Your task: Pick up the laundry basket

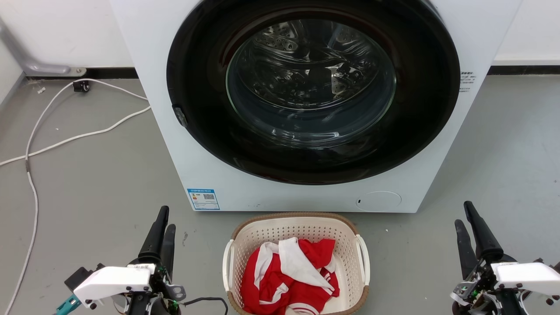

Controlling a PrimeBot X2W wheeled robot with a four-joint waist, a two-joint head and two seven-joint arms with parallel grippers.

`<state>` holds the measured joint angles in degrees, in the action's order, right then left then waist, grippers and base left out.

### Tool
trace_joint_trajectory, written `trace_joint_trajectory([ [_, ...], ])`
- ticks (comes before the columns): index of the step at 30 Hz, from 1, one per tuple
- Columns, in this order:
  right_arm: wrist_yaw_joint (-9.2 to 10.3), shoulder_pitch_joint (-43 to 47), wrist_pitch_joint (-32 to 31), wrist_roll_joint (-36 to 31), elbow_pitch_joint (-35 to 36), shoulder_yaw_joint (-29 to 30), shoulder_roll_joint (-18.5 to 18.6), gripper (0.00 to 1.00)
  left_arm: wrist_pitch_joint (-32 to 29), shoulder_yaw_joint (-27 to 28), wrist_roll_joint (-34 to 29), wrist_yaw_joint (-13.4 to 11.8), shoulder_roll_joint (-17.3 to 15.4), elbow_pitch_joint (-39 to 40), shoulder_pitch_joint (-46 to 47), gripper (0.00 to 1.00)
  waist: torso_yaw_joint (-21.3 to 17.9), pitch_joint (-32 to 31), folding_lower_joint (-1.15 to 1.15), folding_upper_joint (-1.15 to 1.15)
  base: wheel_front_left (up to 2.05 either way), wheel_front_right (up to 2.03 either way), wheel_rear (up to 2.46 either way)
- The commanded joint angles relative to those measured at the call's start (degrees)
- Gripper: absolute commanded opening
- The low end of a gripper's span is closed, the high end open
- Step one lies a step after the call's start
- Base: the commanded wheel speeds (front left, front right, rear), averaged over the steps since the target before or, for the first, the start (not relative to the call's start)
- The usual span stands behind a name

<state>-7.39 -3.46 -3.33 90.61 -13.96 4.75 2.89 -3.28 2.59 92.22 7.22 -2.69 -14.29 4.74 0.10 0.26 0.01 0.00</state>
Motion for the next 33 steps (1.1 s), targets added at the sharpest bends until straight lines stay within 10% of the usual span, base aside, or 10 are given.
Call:
trace_joint_trajectory([
  [1,-0.03,-0.7,0.8,-1.4,1.4,-0.5,0.4,1.0,0.8,-0.8,-1.6,0.1,-0.3,1.7,1.8,1.0,0.1,0.0,0.0,0.0,0.0,0.0,0.0],
  [33,-0.07,1.1,6.5,-47.5,10.0,-1.8,0.3,1.0,7.8,-8.1,-44.3,0.2,-1.6,6.9,2.1,1.0,0.7,0.1,0.0,0.0,0.0,0.0,0.0],
])
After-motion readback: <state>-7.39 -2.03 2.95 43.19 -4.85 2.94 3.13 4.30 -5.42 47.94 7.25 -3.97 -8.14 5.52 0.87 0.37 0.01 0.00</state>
